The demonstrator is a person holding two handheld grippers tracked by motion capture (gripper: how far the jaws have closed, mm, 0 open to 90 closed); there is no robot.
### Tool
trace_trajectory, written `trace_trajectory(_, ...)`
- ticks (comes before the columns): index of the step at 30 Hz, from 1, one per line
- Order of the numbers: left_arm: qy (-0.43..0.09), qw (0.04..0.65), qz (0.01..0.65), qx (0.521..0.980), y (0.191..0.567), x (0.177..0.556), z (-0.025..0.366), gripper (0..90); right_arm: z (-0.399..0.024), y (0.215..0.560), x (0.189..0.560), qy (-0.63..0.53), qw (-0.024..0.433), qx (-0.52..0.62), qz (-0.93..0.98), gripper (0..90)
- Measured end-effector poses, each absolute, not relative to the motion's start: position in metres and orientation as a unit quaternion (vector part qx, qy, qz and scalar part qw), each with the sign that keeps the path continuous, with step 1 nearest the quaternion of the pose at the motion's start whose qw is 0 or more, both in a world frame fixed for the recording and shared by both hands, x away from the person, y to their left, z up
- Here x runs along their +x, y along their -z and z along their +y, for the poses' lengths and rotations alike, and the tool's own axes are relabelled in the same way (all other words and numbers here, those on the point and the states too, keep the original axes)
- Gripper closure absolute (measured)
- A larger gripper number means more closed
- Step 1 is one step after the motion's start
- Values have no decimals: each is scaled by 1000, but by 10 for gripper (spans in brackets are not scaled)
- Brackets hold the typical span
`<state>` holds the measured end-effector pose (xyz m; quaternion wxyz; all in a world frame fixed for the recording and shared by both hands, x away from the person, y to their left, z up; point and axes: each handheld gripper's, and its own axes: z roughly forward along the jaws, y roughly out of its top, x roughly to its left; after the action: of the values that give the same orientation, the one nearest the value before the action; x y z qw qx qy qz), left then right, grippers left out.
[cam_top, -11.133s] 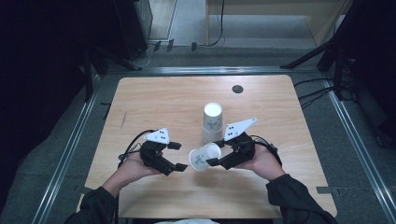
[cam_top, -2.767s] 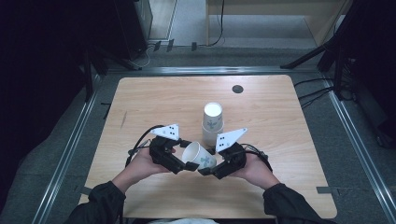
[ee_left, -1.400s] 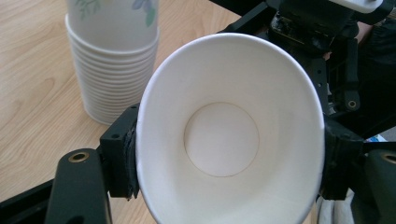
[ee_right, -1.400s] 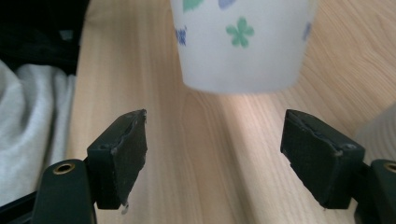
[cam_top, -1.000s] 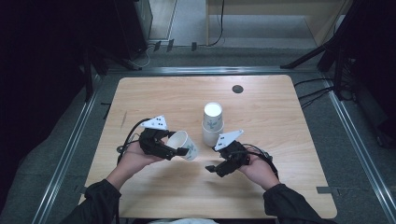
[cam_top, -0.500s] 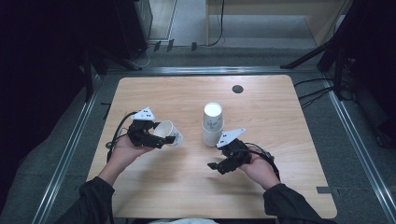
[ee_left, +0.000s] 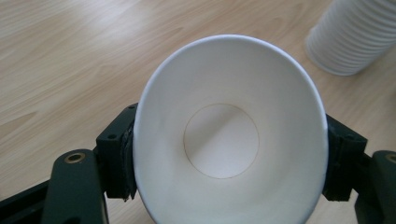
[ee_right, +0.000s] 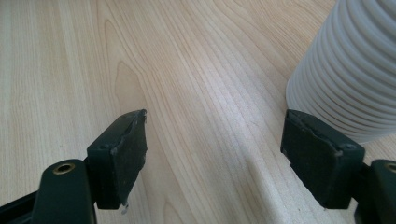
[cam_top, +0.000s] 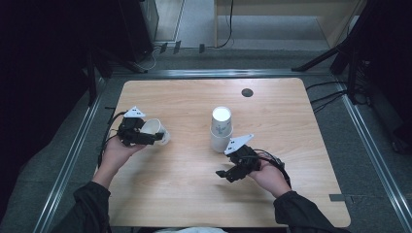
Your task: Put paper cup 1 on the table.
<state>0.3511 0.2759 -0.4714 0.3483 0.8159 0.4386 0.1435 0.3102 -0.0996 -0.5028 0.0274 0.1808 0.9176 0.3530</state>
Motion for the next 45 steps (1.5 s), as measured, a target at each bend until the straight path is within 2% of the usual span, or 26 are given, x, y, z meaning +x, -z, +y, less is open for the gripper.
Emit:
trace_trajectory(7,-194,305,460,811,471,352,296,239,-99,504,310,-351,26,178,919,228)
trace_trajectory(17,-171,278,506,799,479,357,315,235,-98,505,310,-349,23,178,920,228)
trace_trajectory(32,-166,250,494,816,486,361,305,213,-99,504,310,-350,25,178,919,228)
trace_trajectory(45,-147,259,503,811,486,362,306,189,-100,503,311,-357,27,181,916,228)
